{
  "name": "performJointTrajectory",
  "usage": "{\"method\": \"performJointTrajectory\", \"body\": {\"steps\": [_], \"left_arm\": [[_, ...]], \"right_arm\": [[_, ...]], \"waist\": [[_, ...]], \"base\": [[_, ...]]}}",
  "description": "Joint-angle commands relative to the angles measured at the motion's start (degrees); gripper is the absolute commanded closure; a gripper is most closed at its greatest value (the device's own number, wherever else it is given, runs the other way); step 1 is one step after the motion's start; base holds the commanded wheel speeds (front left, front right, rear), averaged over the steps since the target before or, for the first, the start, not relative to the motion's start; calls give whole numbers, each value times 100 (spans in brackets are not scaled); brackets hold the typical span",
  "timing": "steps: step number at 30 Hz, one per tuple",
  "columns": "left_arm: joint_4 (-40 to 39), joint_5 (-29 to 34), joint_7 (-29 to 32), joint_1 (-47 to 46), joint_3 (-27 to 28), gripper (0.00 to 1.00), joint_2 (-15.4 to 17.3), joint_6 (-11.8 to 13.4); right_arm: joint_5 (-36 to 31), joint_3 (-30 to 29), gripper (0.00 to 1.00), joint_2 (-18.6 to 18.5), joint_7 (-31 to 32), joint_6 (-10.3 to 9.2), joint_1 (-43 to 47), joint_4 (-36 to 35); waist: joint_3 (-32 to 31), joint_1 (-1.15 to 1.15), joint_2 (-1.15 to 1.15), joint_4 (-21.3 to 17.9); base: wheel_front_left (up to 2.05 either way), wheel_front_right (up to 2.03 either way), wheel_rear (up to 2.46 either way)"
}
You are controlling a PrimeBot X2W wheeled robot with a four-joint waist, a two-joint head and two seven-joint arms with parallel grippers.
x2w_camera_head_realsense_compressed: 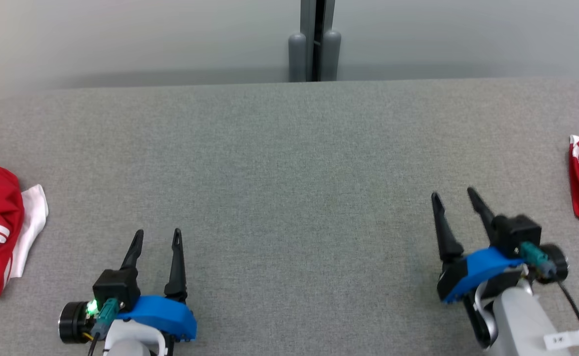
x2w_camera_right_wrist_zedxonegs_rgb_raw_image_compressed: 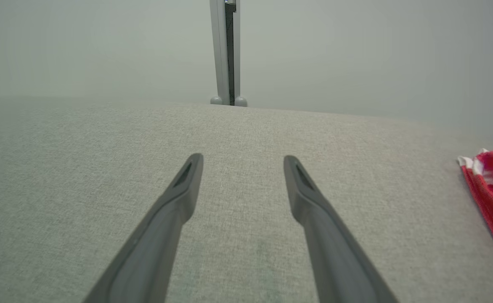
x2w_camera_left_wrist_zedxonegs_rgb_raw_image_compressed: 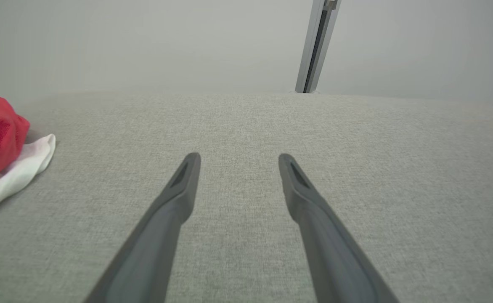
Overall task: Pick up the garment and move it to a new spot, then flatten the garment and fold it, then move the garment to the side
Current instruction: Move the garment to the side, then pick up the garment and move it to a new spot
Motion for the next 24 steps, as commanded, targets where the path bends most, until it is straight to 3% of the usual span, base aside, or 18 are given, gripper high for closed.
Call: {"method": "performJointTrajectory", "body": {"steps": [1, 24], "left_arm": [[-24, 18, -3, 66, 61, 0, -1, 24], [-176, -303, -3, 772, 64, 0, -3, 189]], "right_arm": [[116, 82, 0, -4, -18, -2, 186, -40], [613, 560, 0, -1, -18, -2, 1172, -319]], "waist": [[-75, 0, 0, -8], [-924, 0, 0, -20]], "base": [[0, 0, 0], [0, 0, 0]]}}
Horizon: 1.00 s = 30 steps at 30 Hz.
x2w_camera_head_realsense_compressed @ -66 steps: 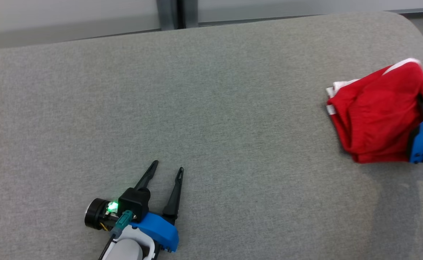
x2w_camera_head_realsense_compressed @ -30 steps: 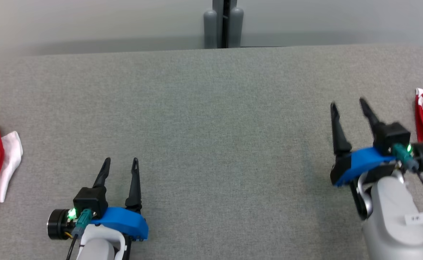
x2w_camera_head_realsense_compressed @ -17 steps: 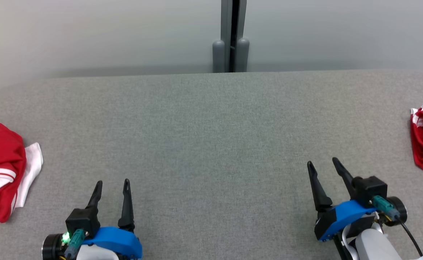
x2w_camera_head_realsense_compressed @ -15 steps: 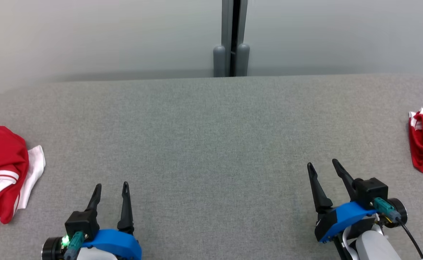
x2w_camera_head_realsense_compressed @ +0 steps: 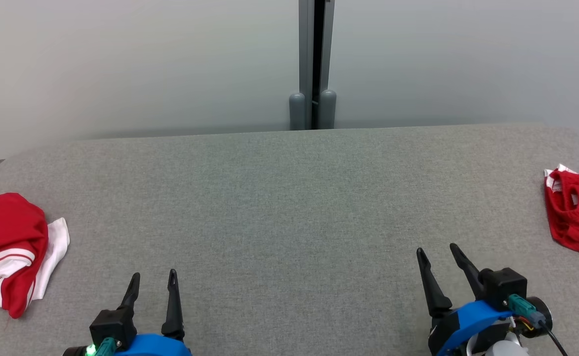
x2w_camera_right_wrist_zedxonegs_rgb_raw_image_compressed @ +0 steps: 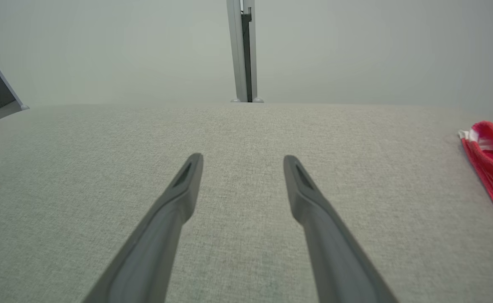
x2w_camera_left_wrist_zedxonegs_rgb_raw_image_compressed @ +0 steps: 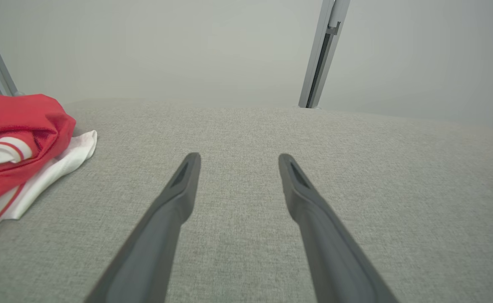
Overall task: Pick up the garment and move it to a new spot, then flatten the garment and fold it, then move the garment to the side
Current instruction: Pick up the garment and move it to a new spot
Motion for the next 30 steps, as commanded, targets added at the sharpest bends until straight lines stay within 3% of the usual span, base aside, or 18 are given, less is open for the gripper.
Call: {"method": "performJointTrajectory", "body": {"steps": [1, 11, 19, 30], "left_arm": [[-39, -21, -3, 37, 25, 0, 0, 39], [-11, -89, -3, 14, -63, 0, 3, 45], [84, -214, -3, -100, -57, 0, 3, 127], [165, -261, -4, 132, 462, 0, -3, 184]], "right_arm": [[48, 26, 0, -7, -18, -2, 121, -12], [-1, 38, 0, -5, -18, -1, 187, 18], [24, 117, 0, -5, -18, -1, 128, 24], [152, 502, 0, -11, -18, -2, -15, 74]], "waist": [[-9, 1, 0, 14], [38, 1, 0, 377], [191, 1, 0, 1230], [302, 1, 0, 2478]], "base": [[0, 0, 0], [0, 0, 0], [0, 0, 0], [0, 0, 0]]}}
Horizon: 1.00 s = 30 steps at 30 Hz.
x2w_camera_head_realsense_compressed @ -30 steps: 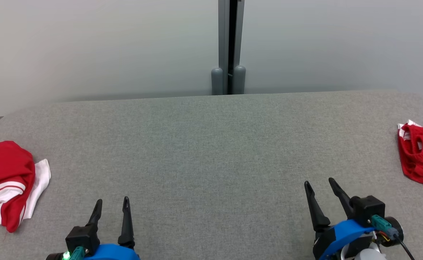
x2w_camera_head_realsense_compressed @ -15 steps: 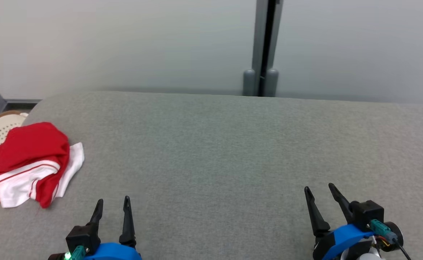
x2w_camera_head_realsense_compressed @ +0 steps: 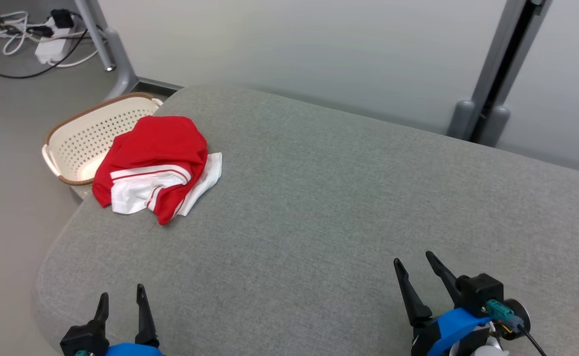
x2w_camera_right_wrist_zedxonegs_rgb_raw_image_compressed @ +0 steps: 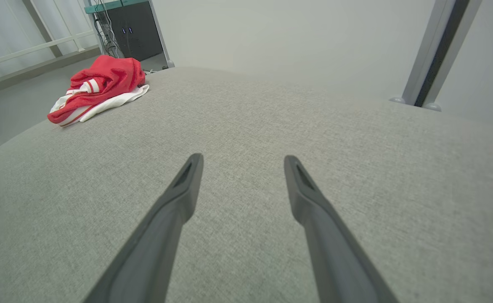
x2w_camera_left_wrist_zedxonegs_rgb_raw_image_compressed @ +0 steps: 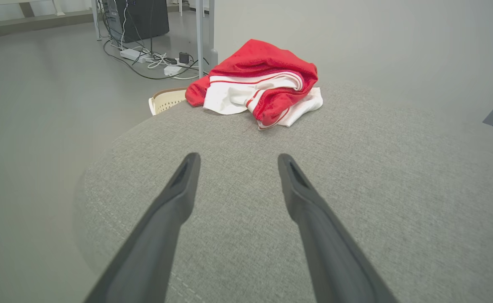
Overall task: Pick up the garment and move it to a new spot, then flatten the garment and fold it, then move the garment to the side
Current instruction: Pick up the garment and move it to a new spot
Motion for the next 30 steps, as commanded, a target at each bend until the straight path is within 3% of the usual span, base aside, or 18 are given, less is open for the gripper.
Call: {"method": "performJointTrajectory", "body": {"steps": [1, 7, 13, 22, 30], "left_arm": [[-22, 10, -4, 5, 29, 0, -9, -29], [45, -165, -4, -118, 165, 0, -6, -280], [322, -222, -4, -784, 412, 0, 41, -544], [1134, -477, -4, -2419, 483, 0, 726, -745], [2038, -1291, 167, -3542, -312, 0, 1281, -748]], "right_arm": [[29, 22, 0, -17, -18, -2, -75, 13], [-10, 105, 0, -19, -18, -2, -132, -1], [-219, 39, 0, -19, -18, -2, -338, -157], [-524, 38, 0, -19, -18, -2, -693, -532], [-692, 43, 0, -21, -17, -2, -966, -866]], "waist": [[153, -1, 0, 189], [287, -1, 0, 322], [705, -1, 0, 188], [1507, -1, 0, -220], [2103, -1, 0, -592]], "base": [[0, 0, 0], [0, 0, 0], [0, 0, 0], [0, 0, 0], [0, 0, 0]]}}
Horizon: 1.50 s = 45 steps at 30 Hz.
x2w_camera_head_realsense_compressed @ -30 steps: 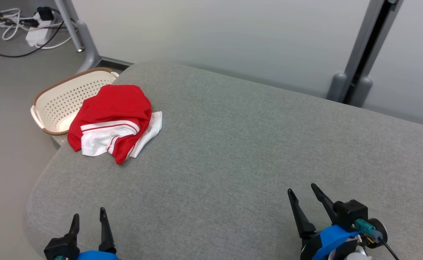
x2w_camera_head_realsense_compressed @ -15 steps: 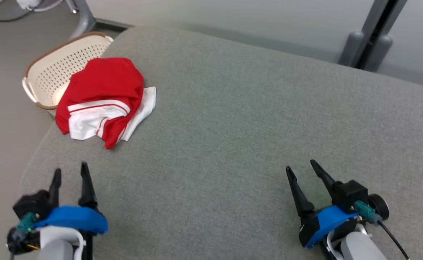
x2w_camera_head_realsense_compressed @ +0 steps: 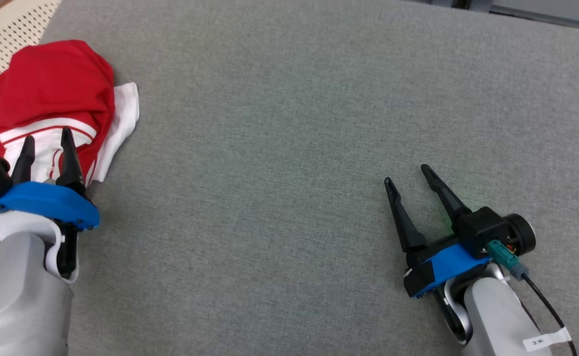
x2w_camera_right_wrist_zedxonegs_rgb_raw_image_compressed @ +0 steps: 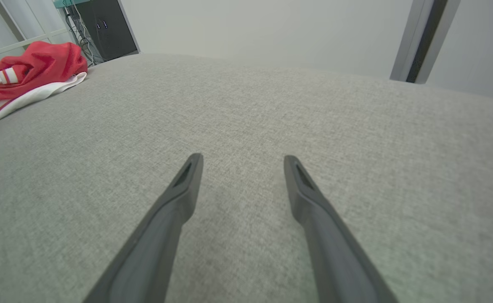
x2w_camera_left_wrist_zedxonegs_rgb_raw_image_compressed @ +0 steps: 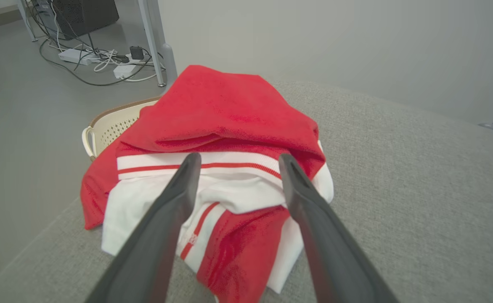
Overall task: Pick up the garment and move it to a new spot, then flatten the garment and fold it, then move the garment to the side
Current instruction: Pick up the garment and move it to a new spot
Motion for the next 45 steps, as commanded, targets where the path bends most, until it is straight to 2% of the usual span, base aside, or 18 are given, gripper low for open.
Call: {"method": "performJointTrajectory", "body": {"steps": [1, 10, 11, 12, 16, 20, 25, 29, 30, 33, 37, 45], "left_arm": [[91, -105, 66, -176, -102, 0, 64, -12], [973, -606, 381, -716, -618, 0, 363, -11], [1047, -640, 378, -740, -690, 60, 367, -11], [1097, -669, 336, -759, -742, 100, 369, -11], [1148, -736, 85, -883, -941, 100, 461, -12], [862, -685, -126, -995, -1122, 100, 609, -12], [-53, -485, -169, -1090, -1165, 100, 826, -12], [-975, -316, -167, -961, -1253, 100, 794, -12], [-975, -316, -167, -961, -1253, 100, 794, -12], [-1730, -285, -170, -875, -1537, 100, 683, -12], [-2164, -369, -168, -800, -1858, 100, 552, -12], [-2825, -735, -84, -644, -2837, 100, -247, -12]], "right_arm": [[-58, -11, 0, -27, -14, -2, -65, -13], [-131, -99, 0, -49, -2, -4, -172, -83], [-130, -106, 0, -49, -2, -4, -173, -83], [-121, -117, 0, -49, -2, -4, -169, -76], [-65, -124, 0, -46, -2, -4, -115, -38], [69, -64, 0, -33, -5, -2, -49, -19], [369, 26, 0, -30, -8, -2, 79, 18], [624, 83, 0, -28, -8, -2, 232, 59], [624, 83, 0, -28, -8, -2, 232, 59], [818, 123, 0, -26, -8, -2, 429, 81], [926, 123, 0, -26, -8, -2, 539, 86], [1045, 107, 0, -21, -8, -1, 741, 65]], "waist": [[71, -1, 0, -34], [346, -1, 0, -263], [348, -1, 0, -272], [342, -1, 0, -277], [238, -1, 0, -277], [-11, -1, 0, -278], [-438, -1, 0, -375], [-807, -1, 0, -585], [-807, -1, 0, -585], [-1127, -1, 0, -927], [-1275, -1, 0, -1255], [-1388, -1, 0, -2051]], "base": [[0, 0, 0], [0, 0, 0], [0, 0, 0], [0, 0, 0], [0, 0, 0], [0, 0, 0], [0, 0, 0], [0, 0, 0], [0, 0, 0], [0, 0, 0], [0, 0, 0], [0, 0, 0]]}}
